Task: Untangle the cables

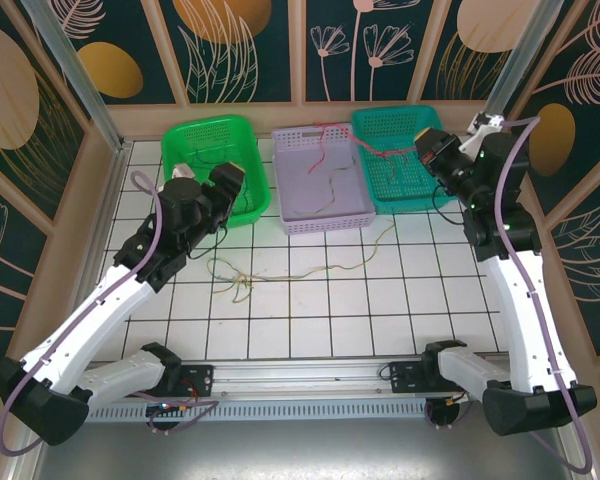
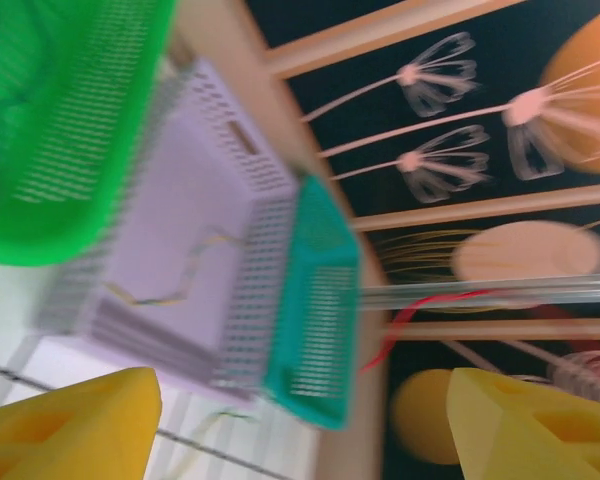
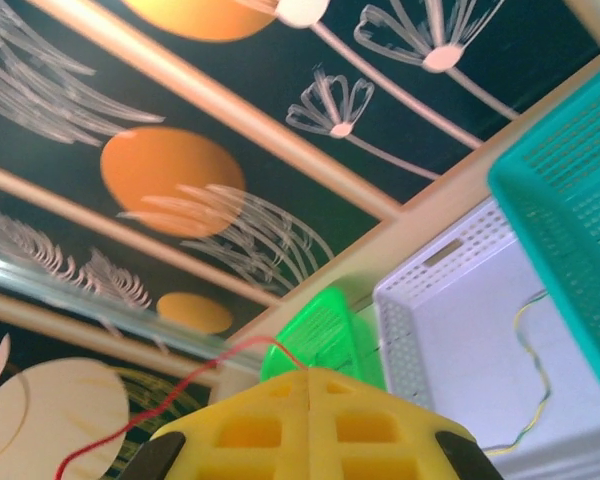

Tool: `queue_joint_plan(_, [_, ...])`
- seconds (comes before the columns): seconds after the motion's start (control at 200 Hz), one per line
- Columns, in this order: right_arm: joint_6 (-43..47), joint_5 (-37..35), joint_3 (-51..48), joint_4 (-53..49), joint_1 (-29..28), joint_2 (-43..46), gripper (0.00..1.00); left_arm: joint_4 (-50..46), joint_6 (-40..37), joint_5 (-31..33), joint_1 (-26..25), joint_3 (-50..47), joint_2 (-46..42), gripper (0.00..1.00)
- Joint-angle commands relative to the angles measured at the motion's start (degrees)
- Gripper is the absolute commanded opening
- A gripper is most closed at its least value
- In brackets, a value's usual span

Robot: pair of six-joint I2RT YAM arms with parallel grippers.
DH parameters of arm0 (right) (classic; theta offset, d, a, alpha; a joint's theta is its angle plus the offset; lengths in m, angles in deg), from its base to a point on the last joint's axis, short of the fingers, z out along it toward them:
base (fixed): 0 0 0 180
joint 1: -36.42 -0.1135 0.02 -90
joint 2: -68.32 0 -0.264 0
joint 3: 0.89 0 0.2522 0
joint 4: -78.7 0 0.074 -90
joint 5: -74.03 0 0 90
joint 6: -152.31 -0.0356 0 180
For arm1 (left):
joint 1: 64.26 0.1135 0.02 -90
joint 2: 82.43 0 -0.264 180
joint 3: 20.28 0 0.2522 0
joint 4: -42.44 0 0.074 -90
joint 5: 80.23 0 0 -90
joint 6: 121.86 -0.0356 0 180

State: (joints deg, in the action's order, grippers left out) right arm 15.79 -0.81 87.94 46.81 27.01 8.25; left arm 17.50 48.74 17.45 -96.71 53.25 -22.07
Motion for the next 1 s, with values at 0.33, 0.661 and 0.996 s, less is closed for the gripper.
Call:
queue_joint_plan(0.33, [-7.69,-0.18,-15.75,12.8,-15.39,6.63,0.0,20.81,44.32,-1.08,0.19,-16.22,-0.21,0.85])
queue_joint_plan(0.661, [-8.8,-3.27,-19.17,13.38,-24.19,6.3,0.0,25.91,54.11,-1.71,0.25,-25.48,-3.49,0.85])
queue_joint_plan(0.996, [-9.64,-4.9,-20.53,15.4,-27.29,5.16,0.0,23.83,56.83,1.0,0.19,-28.18,-8.1,0.64])
